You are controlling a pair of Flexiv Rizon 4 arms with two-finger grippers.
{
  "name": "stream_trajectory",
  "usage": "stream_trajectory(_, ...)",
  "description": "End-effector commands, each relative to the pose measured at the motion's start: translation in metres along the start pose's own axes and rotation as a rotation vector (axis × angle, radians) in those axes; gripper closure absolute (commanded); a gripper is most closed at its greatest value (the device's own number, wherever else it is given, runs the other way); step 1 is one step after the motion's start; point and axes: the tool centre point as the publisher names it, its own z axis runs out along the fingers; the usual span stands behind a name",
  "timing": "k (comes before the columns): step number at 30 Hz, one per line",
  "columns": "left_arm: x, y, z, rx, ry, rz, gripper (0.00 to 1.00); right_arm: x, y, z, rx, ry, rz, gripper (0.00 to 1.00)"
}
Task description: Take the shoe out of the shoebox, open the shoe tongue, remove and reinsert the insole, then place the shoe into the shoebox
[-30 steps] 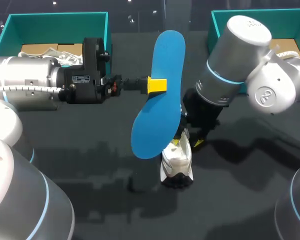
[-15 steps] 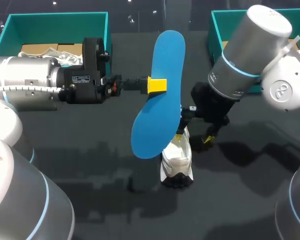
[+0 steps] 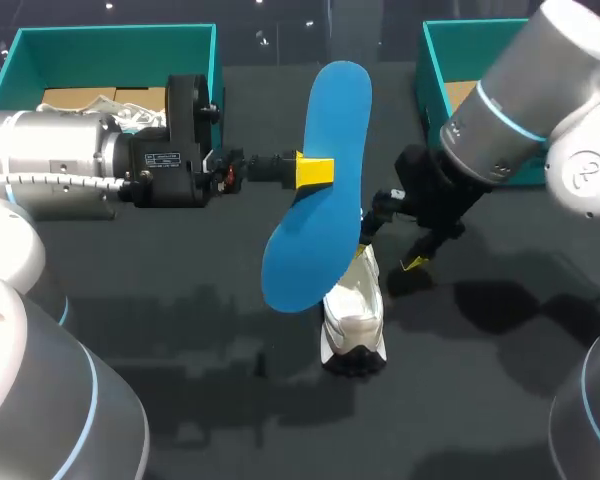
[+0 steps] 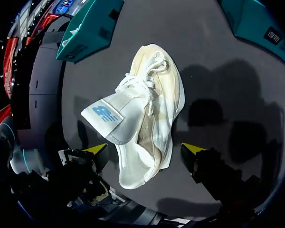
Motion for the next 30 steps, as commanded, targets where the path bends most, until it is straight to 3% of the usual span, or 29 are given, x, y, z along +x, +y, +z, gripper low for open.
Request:
stream_trajectory(1,-0.004,-0.015,0.001,-0.024,0.015,0.076,1.00,-0.020,-0.024,-0.032,-0.063,0.173,0.015,0.00)
stream_trajectory(8,-0.016,-0.043,-0.003,-0.062,0.037,0.344,1.00,-0.022,-0.022,-0.048,-0.072,0.280,0.051,0.00)
stream_trajectory(9,-0.020,-0.047,-0.002,-0.090,0.011,0.450,1.00,-0.023,-0.021,-0.050,-0.076,0.341,0.048,0.00)
stream_trajectory(11,-0.034,-0.050,0.004,-0.195,-0.126,0.805,1.00,-0.024,-0.018,-0.055,-0.073,0.347,0.059,0.00)
stream_trajectory(23,-0.036,-0.047,0.007,-0.211,-0.115,0.849,1.00,-0.024,-0.018,-0.055,-0.073,0.347,0.059,0.00)
stream_trajectory(25,-0.043,-0.042,0.010,-0.232,-0.145,0.960,1.00,-0.023,-0.016,-0.058,-0.070,0.375,0.062,0.00)
stream_trajectory(30,-0.076,-0.031,0.012,-0.197,-0.220,1.142,1.00,-0.013,-0.001,-0.070,-0.064,0.441,0.081,0.00)
